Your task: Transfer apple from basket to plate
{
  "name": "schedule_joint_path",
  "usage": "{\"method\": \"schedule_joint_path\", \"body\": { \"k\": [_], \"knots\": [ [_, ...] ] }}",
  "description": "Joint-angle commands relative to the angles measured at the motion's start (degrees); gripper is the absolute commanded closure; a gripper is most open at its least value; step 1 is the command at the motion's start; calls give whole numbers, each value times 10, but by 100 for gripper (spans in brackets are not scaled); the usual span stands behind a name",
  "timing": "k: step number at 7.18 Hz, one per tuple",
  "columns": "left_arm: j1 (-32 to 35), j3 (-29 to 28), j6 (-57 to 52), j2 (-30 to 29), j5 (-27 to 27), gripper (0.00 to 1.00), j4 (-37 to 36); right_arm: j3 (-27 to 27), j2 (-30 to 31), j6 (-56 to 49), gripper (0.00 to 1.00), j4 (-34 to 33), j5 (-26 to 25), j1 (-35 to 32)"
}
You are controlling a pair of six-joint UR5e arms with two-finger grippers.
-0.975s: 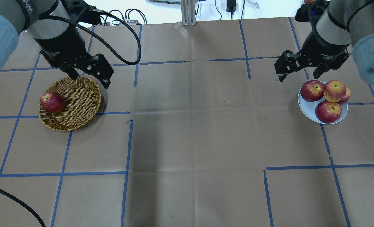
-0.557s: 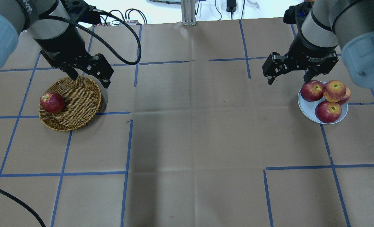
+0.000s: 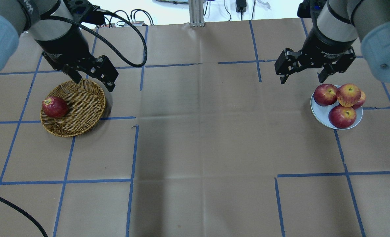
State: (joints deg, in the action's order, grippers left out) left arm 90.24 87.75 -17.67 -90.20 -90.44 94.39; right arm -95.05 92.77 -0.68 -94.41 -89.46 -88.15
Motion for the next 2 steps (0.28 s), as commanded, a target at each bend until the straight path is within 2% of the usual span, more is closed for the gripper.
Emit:
{"method": "schedule_joint_path", "body": {
  "k": [1,2],
  "knots": [
    [-1,-3,0,-1,0,1,-1,0,0,0,0,0,0,0],
    [-1,-2,0,-1,0,1,0,0,0,0,0,0,0,0]
  ]
}}
